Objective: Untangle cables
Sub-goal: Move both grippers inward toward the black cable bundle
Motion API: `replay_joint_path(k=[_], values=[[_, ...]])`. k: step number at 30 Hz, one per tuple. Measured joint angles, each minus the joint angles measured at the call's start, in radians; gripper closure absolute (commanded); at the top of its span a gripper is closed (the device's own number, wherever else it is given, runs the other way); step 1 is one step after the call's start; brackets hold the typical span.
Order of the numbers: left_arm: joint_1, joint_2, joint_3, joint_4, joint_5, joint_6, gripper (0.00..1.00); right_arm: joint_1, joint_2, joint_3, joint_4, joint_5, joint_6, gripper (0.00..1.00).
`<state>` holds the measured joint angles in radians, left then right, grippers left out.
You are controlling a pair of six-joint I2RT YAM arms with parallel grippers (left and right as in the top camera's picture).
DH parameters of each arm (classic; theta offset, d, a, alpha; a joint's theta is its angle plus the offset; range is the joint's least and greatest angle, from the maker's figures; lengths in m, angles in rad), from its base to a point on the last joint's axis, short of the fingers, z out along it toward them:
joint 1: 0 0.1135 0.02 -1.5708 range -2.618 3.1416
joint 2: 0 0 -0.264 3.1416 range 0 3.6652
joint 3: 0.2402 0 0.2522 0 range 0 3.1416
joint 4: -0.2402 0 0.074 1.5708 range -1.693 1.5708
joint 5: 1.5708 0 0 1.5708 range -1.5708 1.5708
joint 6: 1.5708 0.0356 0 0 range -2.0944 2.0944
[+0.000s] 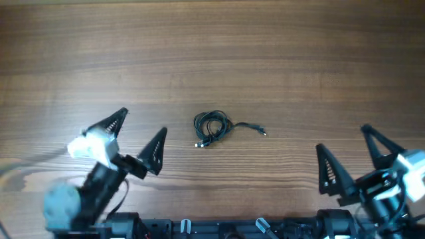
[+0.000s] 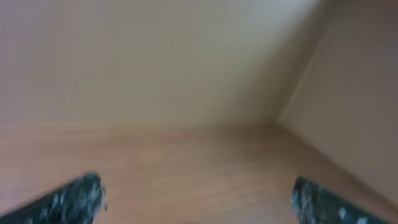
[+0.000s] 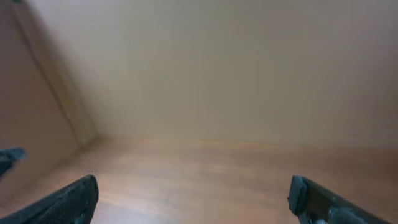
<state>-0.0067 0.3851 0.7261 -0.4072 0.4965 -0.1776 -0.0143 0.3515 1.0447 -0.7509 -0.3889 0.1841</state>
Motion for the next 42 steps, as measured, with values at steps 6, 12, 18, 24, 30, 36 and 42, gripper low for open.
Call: replay_joint_path(k=[6,12,18,24,30,36,42], values=[[0.001,0.354,0.369,-0.267,0.116,-0.009,0.01,0.0,0.299,0.193,-0.212,-0.085,-0.034,0.0],[-0.003,0.591,0.418,-0.372,0.311,-0.05,0.0,0.0,0.511,0.201,-0.267,-0.312,0.116,0.0],[-0.085,0.765,0.417,-0.437,0.276,-0.116,0.0,0.064,0.688,0.201,-0.374,-0.41,0.136,0.0],[-0.187,0.882,0.418,-0.502,-0.031,-0.228,0.0,0.229,0.737,0.201,-0.469,-0.266,0.206,0.0],[-0.201,0.984,0.418,-0.463,-0.223,-0.266,0.0,0.384,0.737,0.201,-0.487,-0.166,0.286,0.0],[-0.201,1.029,0.418,-0.436,-0.269,-0.277,0.0,0.425,0.737,0.201,-0.488,-0.144,0.396,0.0],[-0.201,1.032,0.418,-0.434,-0.263,-0.278,0.0,0.425,0.737,0.201,-0.479,-0.133,0.486,0.0]])
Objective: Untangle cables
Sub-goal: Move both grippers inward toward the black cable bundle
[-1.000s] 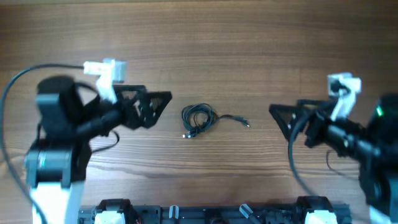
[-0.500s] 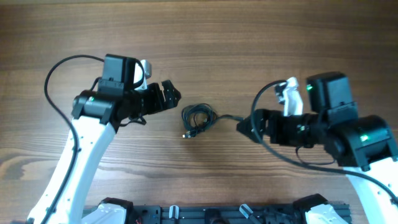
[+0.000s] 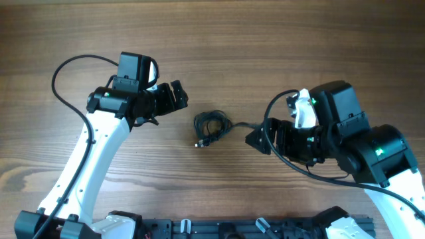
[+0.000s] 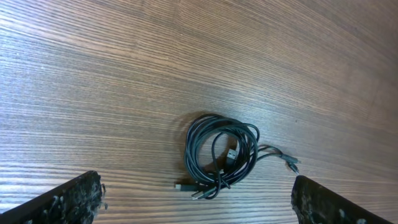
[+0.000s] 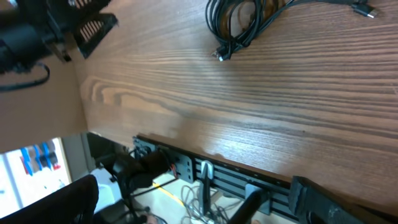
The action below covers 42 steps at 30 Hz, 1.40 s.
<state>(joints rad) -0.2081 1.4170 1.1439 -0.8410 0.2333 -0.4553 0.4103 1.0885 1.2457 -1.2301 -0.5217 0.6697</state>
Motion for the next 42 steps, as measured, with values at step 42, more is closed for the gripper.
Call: replay_joint_path(k=[42], values=[[-0.095,0.237,0.0,0.139,0.077,-0.141,0.04,0.0,0.0,0.0,0.159,0.027,0.042,0.0]])
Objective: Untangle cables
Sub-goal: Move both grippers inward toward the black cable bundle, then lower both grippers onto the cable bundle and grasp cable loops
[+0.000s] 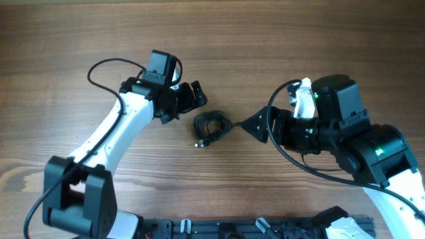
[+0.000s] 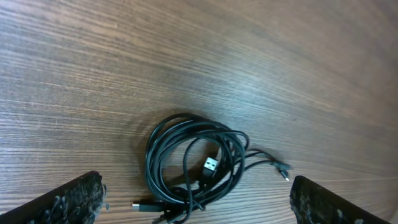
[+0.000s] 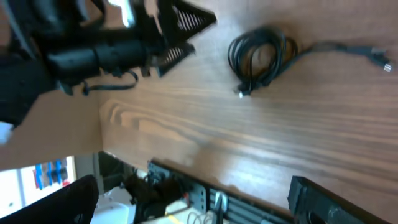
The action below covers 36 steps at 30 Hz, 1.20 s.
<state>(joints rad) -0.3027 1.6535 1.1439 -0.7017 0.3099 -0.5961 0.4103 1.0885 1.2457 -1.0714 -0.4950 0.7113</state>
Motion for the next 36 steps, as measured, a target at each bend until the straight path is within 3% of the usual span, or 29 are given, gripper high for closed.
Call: replay_joint_path(k=[11,23,27,34,36], values=[[-0.034,0.09,0.0,0.029,-0.053,-0.012,0.13,0.0,0.074,0.0,0.035,0.051,0.0,0.0],[-0.098,0.123,0.0,-0.024,-0.078,0.016,0.17,0.0,0.191,0.0,0.033,-0.003,0.0,0.0],[-0.098,0.123,0.0,-0.063,-0.099,0.044,0.29,0.0,0.192,0.0,0.033,-0.007,0.0,0.0],[-0.101,0.123,0.0,-0.084,-0.116,0.065,0.31,0.0,0.192,0.0,0.033,-0.01,0.0,0.0],[-0.107,0.123,0.0,-0.082,-0.119,0.068,0.36,0.0,0.192,0.0,0.033,-0.01,0.0,0.0]])
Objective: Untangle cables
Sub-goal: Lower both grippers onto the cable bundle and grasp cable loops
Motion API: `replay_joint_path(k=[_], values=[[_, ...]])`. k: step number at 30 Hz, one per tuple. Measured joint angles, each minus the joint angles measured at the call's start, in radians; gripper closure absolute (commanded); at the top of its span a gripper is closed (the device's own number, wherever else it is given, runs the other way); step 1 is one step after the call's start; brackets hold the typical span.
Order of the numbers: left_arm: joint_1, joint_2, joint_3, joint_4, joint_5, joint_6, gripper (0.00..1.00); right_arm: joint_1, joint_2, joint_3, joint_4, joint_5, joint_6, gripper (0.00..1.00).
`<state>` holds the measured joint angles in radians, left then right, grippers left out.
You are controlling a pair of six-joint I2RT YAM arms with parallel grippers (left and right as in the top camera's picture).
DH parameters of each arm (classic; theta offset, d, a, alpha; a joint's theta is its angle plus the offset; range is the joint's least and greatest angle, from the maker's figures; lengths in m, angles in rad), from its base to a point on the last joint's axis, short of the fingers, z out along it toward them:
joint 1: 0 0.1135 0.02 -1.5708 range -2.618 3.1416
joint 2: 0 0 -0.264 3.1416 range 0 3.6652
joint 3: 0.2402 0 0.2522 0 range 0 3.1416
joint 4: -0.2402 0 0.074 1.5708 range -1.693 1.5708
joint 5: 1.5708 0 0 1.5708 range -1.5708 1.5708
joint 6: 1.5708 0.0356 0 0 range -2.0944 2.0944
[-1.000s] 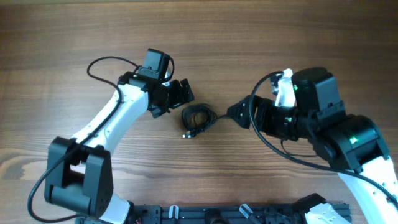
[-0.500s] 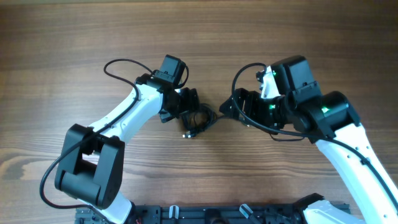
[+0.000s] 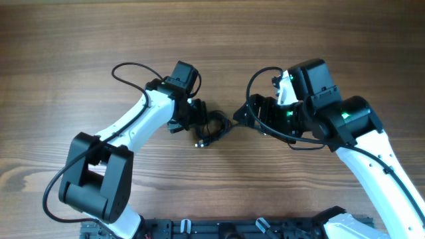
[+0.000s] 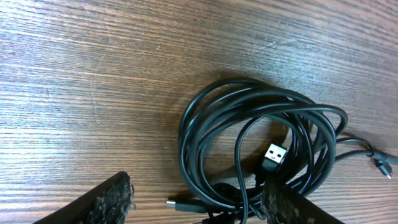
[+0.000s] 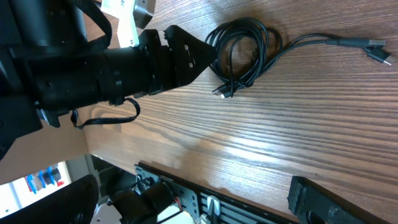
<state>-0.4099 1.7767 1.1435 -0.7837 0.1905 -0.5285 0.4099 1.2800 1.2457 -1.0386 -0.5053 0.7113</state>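
Observation:
A small black cable coil [image 3: 216, 126] lies mid-table, its strands looped through one another. In the left wrist view the coil [image 4: 184, 138] fills the centre, a USB plug [image 4: 274, 155] inside it. My left gripper [image 3: 191, 119] is open and low at the coil's left side; in its own view the gripper [image 4: 196, 200] has one finger on bare wood and the other finger [image 4: 292, 208] over the coil's near strands. My right gripper [image 3: 244, 114] is open just right of the coil. Its wrist view shows the coil [image 5: 247, 23] and two loose plug ends [image 5: 368, 46].
The wooden table [image 3: 212, 40] spreads on all sides. A black mounting rail [image 3: 232, 229] runs along the near edge. My left arm's own black lead [image 3: 129, 70] loops above its forearm, and the right arm's lead [image 3: 255, 76] arcs over its wrist.
My left gripper has come down closer, from just left of the coil to its near strands. My right gripper has moved left and farther back, nearer the coil. The coil lies unchanged.
Both arms were folded at the near edge, grippers open, the coil untouched mid-table. Then both were extended, left and right of the coil. They stood closer to it after that, and now flank it at close range, both open.

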Motion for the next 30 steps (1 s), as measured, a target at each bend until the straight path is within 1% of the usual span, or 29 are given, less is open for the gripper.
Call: replay_joint_path(k=[2,11,17,21,26,30], values=[[-0.003,0.0,-0.002,0.003,0.0,0.0,0.41,0.0,0.0,0.0,0.0,0.0,0.008,0.0],[-0.013,0.031,-0.004,0.002,0.0,0.008,0.41,0.0,0.0,0.0,0.004,0.0,0.037,0.0],[-0.038,0.047,-0.005,0.002,0.0,0.008,0.49,0.0,0.0,0.0,0.004,0.0,0.037,0.0],[-0.042,0.048,-0.005,0.002,0.0,0.008,0.49,0.0,0.0,0.0,0.004,0.0,0.037,0.0],[-0.042,0.054,-0.005,0.003,-0.015,0.008,0.53,0.0,0.0,0.0,0.004,0.0,0.037,0.0],[-0.042,0.058,-0.006,0.015,-0.032,-0.007,0.57,0.0,0.0,0.0,0.004,0.0,0.037,0.0]])
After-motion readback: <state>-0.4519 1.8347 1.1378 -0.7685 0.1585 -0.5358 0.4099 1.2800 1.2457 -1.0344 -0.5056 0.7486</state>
